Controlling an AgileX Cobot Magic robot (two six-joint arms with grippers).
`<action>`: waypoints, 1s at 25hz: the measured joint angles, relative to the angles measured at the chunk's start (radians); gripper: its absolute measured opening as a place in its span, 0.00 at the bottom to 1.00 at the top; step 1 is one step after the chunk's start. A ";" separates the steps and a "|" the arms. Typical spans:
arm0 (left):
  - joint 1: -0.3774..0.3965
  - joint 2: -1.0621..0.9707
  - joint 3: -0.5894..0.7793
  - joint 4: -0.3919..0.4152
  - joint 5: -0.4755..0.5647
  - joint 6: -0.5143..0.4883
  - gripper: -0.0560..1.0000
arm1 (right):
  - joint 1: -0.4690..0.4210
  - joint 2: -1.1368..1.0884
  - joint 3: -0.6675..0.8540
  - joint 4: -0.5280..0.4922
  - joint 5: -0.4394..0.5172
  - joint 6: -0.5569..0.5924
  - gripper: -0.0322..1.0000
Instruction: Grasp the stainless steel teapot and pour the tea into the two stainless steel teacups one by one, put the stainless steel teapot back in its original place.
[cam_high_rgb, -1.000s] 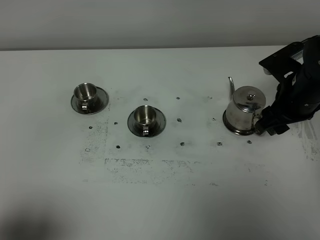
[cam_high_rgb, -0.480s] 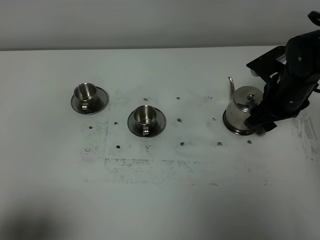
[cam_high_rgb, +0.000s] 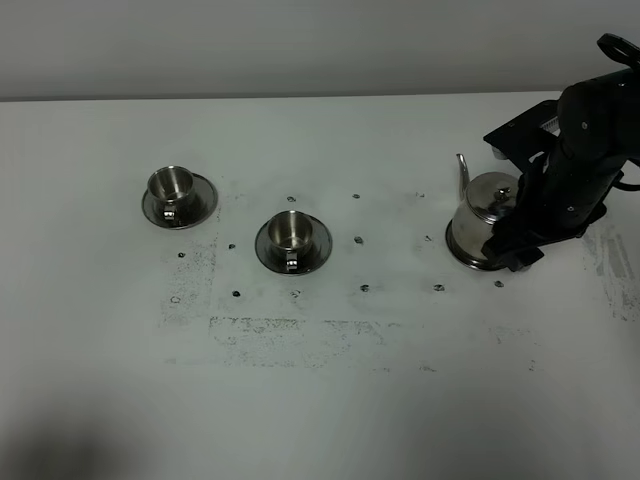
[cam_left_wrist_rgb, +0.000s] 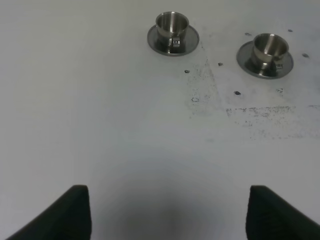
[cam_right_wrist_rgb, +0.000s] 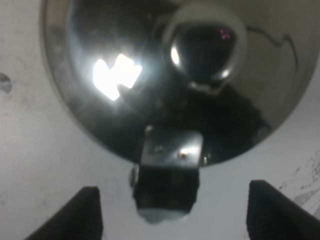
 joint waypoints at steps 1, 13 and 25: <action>0.000 0.000 0.000 0.000 0.000 0.000 0.71 | 0.000 0.000 -0.004 0.000 -0.002 -0.001 0.60; 0.000 0.000 0.000 0.000 0.000 0.001 0.71 | 0.000 0.000 -0.029 0.000 -0.023 -0.009 0.60; 0.000 0.000 0.000 0.000 0.000 0.000 0.71 | -0.001 0.000 -0.029 0.000 -0.043 -0.012 0.60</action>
